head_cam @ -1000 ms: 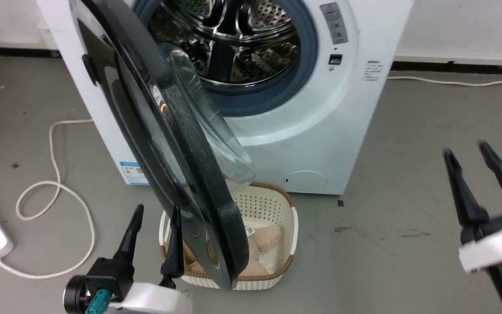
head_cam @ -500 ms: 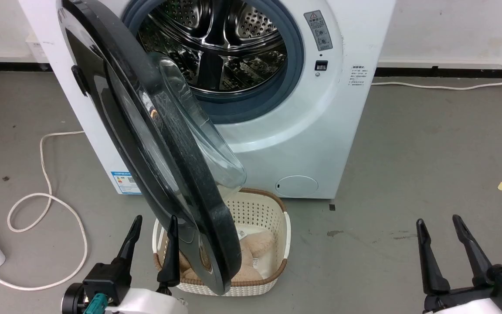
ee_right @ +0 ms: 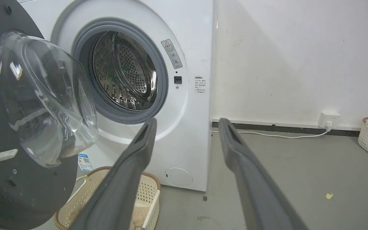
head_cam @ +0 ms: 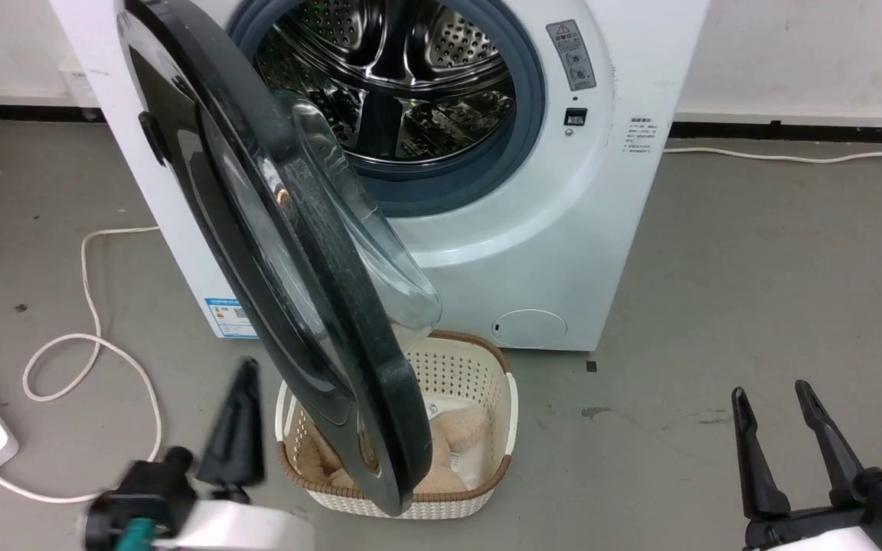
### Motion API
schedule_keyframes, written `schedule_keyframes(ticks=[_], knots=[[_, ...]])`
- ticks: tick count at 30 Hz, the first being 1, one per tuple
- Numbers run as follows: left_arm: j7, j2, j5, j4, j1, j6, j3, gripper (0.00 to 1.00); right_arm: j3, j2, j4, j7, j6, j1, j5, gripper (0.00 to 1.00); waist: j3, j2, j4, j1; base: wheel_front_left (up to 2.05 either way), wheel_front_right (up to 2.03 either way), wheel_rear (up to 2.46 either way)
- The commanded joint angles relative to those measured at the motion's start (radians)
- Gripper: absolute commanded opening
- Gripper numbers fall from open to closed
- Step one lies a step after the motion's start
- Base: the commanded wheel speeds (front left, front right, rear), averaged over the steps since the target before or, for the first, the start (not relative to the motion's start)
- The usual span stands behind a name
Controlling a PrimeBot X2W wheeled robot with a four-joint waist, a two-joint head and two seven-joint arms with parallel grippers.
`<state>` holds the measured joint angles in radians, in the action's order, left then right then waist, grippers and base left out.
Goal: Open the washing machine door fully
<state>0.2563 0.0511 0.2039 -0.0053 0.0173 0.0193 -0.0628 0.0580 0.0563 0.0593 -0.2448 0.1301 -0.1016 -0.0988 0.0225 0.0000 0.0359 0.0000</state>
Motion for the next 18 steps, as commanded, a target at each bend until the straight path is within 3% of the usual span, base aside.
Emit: schedule_keyframes(ticks=[1,5,10,14,18], knots=[[0.006,0.0,0.007,-0.038,-0.013,-0.012,0.015,0.0,0.001,-0.006,-0.002,-0.006,0.001,-0.003,-0.01,1.0,0.0,0.0,0.002,0.0,0.0,0.0,0.0],[0.006,0.0,0.074,-0.191,-0.056,-0.064,0.064,0.0,0.003,-0.006,-0.01,-0.007,0.001,-0.008,-0.024,1.0,-0.014,0.0,0.009,0.0,0.0,0.0,0.0],[0.006,-0.001,0.078,-0.419,-0.147,-0.106,0.099,0.0,0.004,-0.006,-0.011,0.002,0.001,-0.013,-0.038,1.0,-0.026,0.0,0.017,0.0,0.0,0.0,0.0],[0.006,-0.001,0.051,-0.535,-0.201,-0.1,0.067,0.0,0.004,-0.006,-0.012,0.008,0.001,-0.009,-0.036,1.0,-0.031,0.0,0.022,0.0,0.0,0.0,0.0],[-0.021,0.0,0.015,-0.569,-0.213,-0.076,-0.028,0.0,0.003,-0.006,-0.015,0.009,0.001,-0.008,-0.041,1.0,-0.036,0.0,0.023,0.0,0.0,0.0,0.0]])
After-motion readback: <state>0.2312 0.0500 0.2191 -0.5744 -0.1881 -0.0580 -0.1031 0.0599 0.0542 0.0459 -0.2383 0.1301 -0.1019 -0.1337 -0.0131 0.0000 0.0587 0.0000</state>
